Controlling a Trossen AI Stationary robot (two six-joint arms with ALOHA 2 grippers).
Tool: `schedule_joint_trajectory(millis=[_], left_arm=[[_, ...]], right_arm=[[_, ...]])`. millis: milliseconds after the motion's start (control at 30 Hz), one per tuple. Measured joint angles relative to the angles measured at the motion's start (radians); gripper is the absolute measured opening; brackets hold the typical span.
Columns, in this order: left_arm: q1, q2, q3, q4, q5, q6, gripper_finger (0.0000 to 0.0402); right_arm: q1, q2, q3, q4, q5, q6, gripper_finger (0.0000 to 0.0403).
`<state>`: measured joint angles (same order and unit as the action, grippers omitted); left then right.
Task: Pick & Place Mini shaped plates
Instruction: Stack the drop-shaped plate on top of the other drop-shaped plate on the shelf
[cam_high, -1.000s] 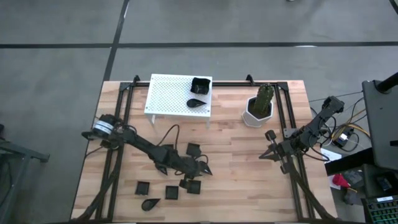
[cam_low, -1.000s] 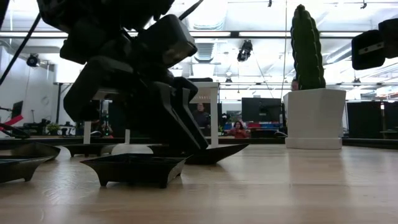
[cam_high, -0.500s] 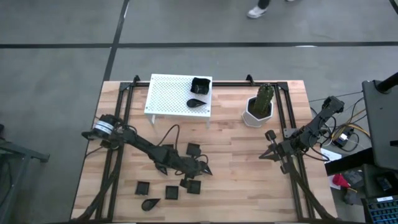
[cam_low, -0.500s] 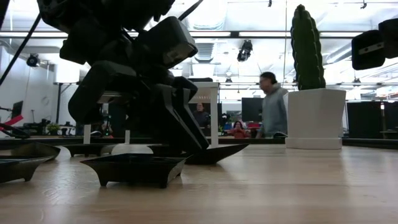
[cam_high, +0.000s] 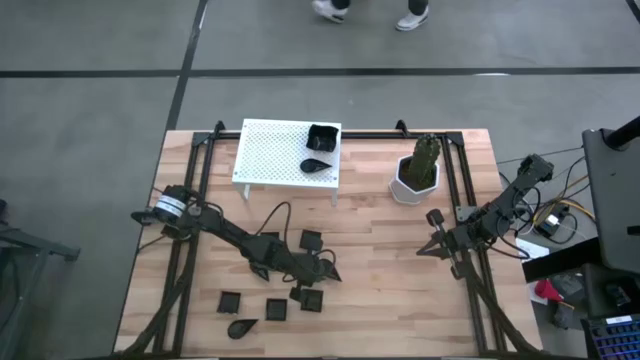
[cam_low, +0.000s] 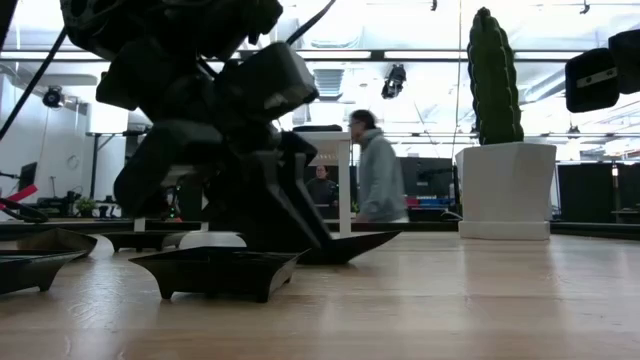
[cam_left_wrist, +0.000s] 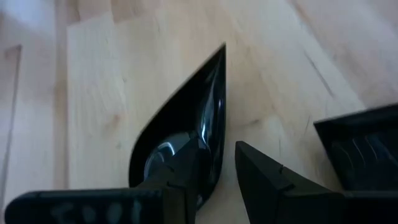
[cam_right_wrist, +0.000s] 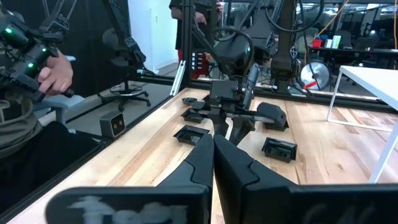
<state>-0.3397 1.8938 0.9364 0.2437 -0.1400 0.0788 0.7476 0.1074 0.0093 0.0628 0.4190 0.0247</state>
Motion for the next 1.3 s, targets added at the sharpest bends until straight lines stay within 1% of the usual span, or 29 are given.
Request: schedule_joint_trajectory(millis=[333, 467, 633, 667, 900, 967, 1200, 1300], left_arm=[[0.002, 0.000, 0.001, 0.007, -0.013, 0.000, 0.0094], [0.006, 0.000, 0.001, 0.007, -0.016, 0.000, 0.0070], [0.006, 0.000, 0.001, 0.000, -0.016, -0.001, 0.0013], [0.006, 0.000, 0.001, 0.002, -0.015, -0.001, 0.0007], [0.006, -0.006, 0.005, -0.006, -0.015, -0.007, 0.0001], [0.004, -0.015, 0.021, -0.035, -0.015, -0.016, 0.0001], [0.003, -0.070, 0.100, -0.226, -0.025, -0.024, 0.0000], [0.004, -0.122, 0.128, -0.332, -0.069, -0.009, 0.0000]], right_arm=[[0.000, 0.000, 0.000, 0.000, 0.000, -0.001, 0.0008], [0.000, 0.000, 0.000, 0.000, 0.000, -0.001, 0.0008], [0.000, 0.000, 0.000, 0.000, 0.000, -0.001, 0.0008], [0.000, 0.000, 0.000, 0.000, 0.000, -0.001, 0.0008], [0.000, 0.000, 0.000, 0.000, 0.000, 0.000, 0.0008], [0.000, 0.000, 0.000, 0.000, 0.000, -0.001, 0.0008], [0.000, 0.000, 0.000, 0.000, 0.000, 0.000, 0.0008], [0.000, -0.001, 0.000, 0.000, 0.000, 0.000, 0.0008]])
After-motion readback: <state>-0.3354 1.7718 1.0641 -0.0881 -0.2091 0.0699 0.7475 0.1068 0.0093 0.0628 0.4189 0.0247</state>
